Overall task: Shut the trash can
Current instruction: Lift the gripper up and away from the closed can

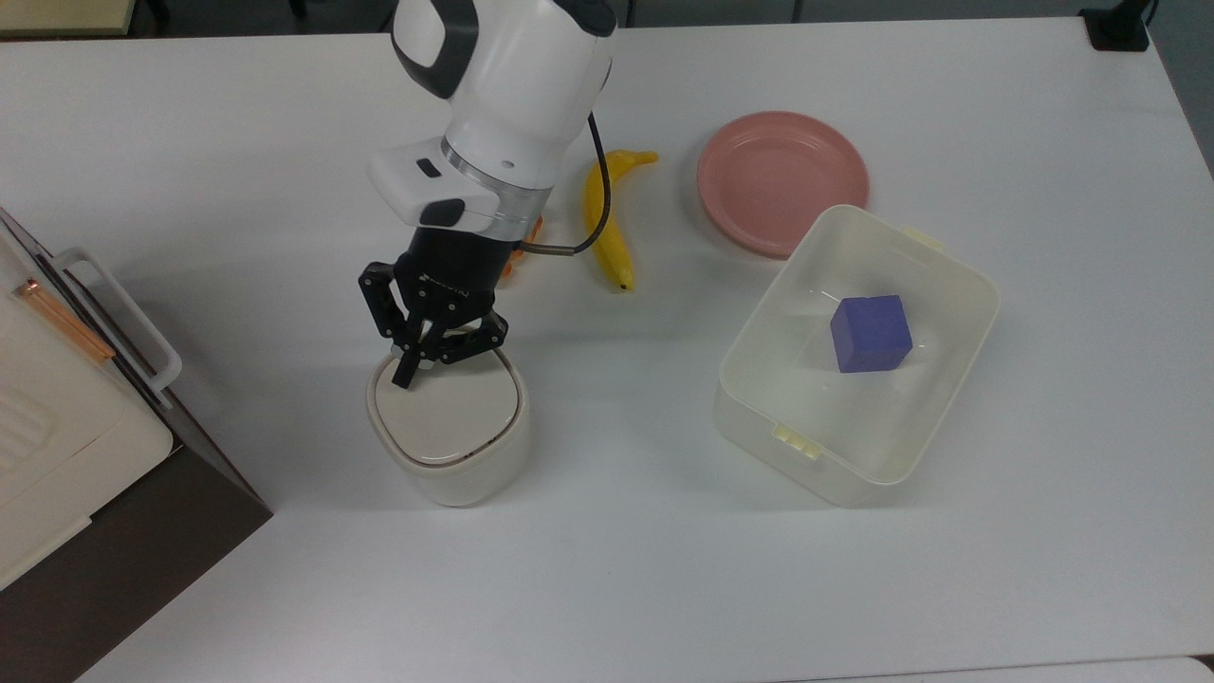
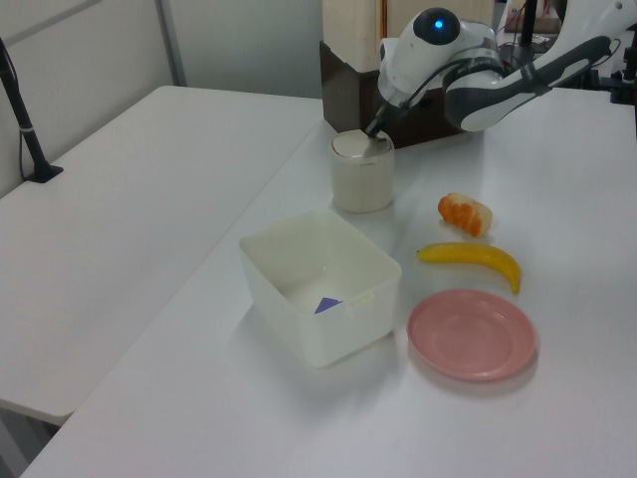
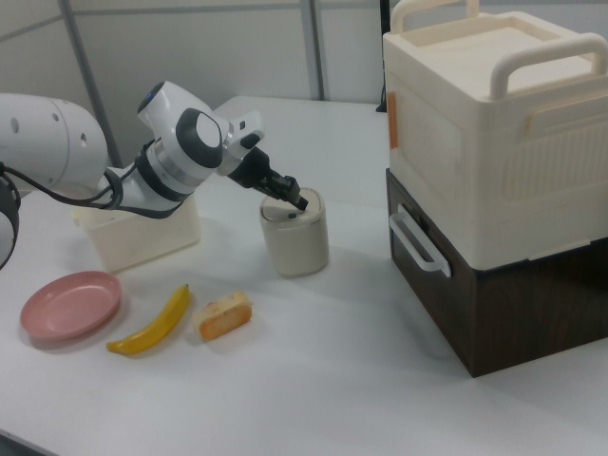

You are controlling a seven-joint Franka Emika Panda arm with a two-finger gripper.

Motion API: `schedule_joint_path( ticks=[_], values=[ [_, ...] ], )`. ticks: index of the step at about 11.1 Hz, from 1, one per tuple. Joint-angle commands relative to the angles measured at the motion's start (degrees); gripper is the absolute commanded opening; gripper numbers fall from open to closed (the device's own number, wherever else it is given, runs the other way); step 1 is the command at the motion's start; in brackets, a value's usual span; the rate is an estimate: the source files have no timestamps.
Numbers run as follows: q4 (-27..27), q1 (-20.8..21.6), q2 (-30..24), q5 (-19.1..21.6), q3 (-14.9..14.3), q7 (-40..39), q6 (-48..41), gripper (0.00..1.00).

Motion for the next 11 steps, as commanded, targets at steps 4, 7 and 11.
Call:
schedule_joint_path(
  ticks=[4, 7, 11],
  values=[
    [-2.0, -2.6, -17.4, 37.6, -0.2, -16.6, -13.9, 0.00],
    [-1.7, -4.7, -25.9, 49.8, -1.1, -39.0, -36.7, 0.00],
    [0.3, -5.1, -29.6, 52.7, -3.5, -50.6, -47.9, 0.00]
  ],
)
